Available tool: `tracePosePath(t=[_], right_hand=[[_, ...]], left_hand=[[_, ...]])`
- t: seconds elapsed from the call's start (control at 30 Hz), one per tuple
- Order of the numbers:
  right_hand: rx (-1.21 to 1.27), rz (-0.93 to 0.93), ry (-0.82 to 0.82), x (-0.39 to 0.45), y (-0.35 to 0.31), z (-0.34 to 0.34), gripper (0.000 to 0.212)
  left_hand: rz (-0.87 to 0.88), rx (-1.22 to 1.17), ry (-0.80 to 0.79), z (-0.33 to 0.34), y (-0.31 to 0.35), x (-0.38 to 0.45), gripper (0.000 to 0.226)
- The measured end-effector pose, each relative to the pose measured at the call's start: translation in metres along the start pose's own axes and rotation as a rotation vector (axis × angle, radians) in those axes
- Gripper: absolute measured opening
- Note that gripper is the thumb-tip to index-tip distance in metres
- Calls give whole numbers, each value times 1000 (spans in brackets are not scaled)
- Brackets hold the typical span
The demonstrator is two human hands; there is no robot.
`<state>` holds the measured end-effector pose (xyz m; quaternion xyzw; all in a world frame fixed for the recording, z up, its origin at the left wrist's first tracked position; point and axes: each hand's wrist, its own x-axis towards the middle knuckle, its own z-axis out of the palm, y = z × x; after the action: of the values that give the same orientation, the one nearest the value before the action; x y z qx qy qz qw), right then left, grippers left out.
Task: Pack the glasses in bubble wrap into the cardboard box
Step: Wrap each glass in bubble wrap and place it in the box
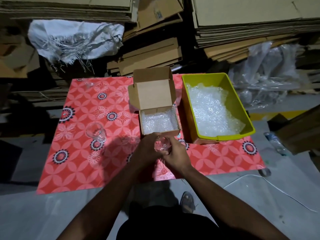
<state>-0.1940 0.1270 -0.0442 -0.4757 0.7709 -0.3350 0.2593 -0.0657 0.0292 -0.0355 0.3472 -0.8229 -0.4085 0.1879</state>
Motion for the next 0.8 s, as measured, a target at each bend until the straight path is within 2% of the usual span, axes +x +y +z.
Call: tracePosePath(t=[0.13,0.2,0.3,0.37,0.4,0.43,0.53,0.63,0.7,0.73,0.8], right_hand=[[-54,-22,-41,-1,1,-1,60],[-86,-90,13,-10,-13,-21,58],[-26,-282,273,-13,-36,-73,37],[-21,-221,458,18,-26,-110,30],[-61,-126,480,42,-13,-127,28],[-144,-9,437,69,6,-142,29],[-457,331,98,128,61,-167,43],[-561,380,-153,151,88,-164,68],[-633,344,-225,157,96,-159,77],[-646,329,-207,159,102,-157,71],[-618,302,-106,163,112,-155,36]], left_hand=[[-51,35,90,4,3,-4,59],[-96,76,146,4,1,-3,62],[-137,73,173,-6,-11,2,70],[-163,93,160,-13,-19,5,76],[-173,106,162,-16,-23,5,78],[-186,123,170,-18,-25,4,79],[-206,166,184,-25,-29,2,78],[-216,181,201,-29,-29,1,73],[-211,173,205,-29,-29,0,72],[-209,160,208,-29,-28,0,72],[-218,152,219,-31,-25,0,74]])
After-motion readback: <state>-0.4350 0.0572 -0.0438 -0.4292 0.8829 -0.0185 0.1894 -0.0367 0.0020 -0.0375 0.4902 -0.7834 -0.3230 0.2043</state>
